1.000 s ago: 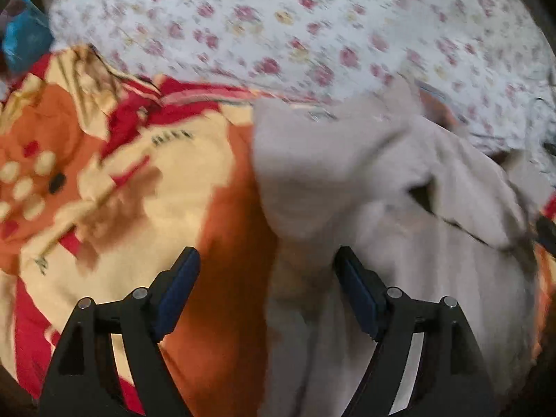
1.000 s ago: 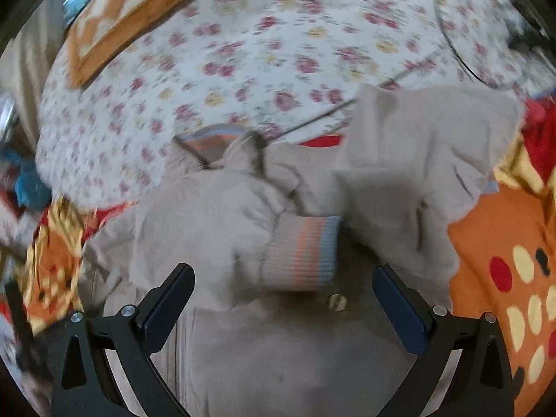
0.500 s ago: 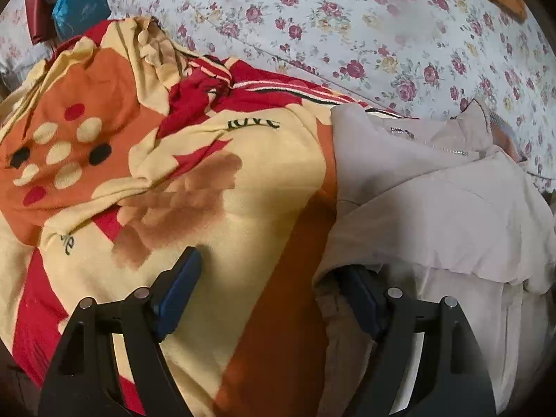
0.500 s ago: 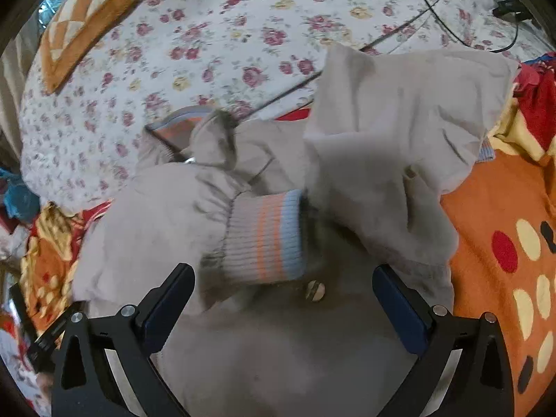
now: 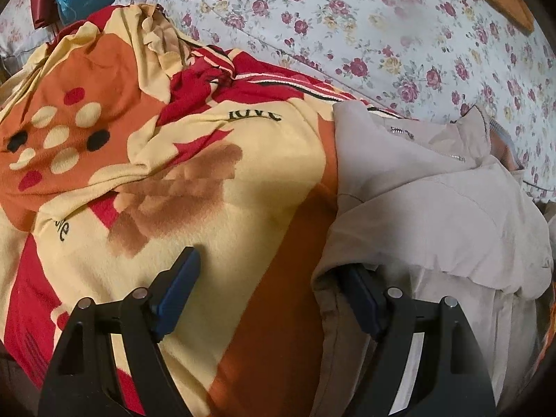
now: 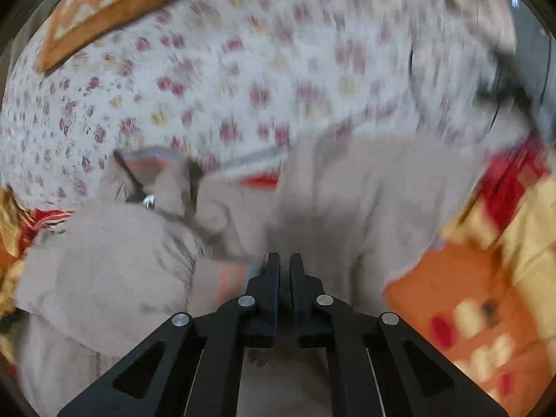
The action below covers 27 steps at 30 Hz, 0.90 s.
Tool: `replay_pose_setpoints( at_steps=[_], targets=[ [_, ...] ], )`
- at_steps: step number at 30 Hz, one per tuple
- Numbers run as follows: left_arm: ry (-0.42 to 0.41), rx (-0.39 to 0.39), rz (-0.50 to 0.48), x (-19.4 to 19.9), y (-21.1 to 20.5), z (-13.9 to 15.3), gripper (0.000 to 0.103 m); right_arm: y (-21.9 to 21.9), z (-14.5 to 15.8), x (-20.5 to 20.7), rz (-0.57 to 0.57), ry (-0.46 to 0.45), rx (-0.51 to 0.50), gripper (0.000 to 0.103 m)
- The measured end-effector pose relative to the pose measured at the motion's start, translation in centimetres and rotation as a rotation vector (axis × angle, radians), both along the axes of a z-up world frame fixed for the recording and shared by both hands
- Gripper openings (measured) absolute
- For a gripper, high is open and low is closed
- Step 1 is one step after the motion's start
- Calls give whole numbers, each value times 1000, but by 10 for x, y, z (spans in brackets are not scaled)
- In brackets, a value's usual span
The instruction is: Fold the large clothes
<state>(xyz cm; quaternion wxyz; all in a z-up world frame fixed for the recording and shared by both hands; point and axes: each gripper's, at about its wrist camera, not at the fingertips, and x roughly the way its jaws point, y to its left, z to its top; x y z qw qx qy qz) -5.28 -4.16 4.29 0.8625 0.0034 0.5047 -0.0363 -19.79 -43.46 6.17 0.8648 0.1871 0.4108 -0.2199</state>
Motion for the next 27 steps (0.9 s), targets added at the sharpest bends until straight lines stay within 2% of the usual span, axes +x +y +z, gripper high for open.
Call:
replay_pose_setpoints(
  at_steps=[3,4,5,7,12,14,17,21,22,24,25,26,27],
  targets=[
    [19,-45,-2,-6,5,4,80,-1,7,-8,-15,-51,75,20],
    [22,-64,-4,-9,8,7,80,1,12,-10,0,-78,87,35],
    [22,-72,-3,-11,9,10,80,4,19,-15,21,-113,108,55],
    [-29,-101,-9,-21,14,25,80,8,24,-22,37,-119,137,68],
    [-164,-16,16,-27,14,45,80,12,35,-39,24,-129,119,68],
    [-132,-13,10,-20,12,38,80,12,32,-36,58,-134,189,68],
    [-76,-45,13,-11,13,26,80,21,15,-26,92,-76,248,70],
    [-107,-45,46,-8,13,30,80,33,-18,-11,123,-3,359,70],
    [-117,-47,62,-7,14,31,80,32,-24,-6,111,-8,382,71],
    [-117,-67,83,-3,17,30,80,29,-26,-1,61,-61,357,69],
    [-114,-83,90,-2,18,29,80,26,-25,2,44,-96,339,58],
    [-111,-88,93,-1,18,29,80,24,-22,4,50,-117,312,28],
    [-108,-88,95,-1,19,28,80,26,-18,4,62,-108,278,21]
  ],
)
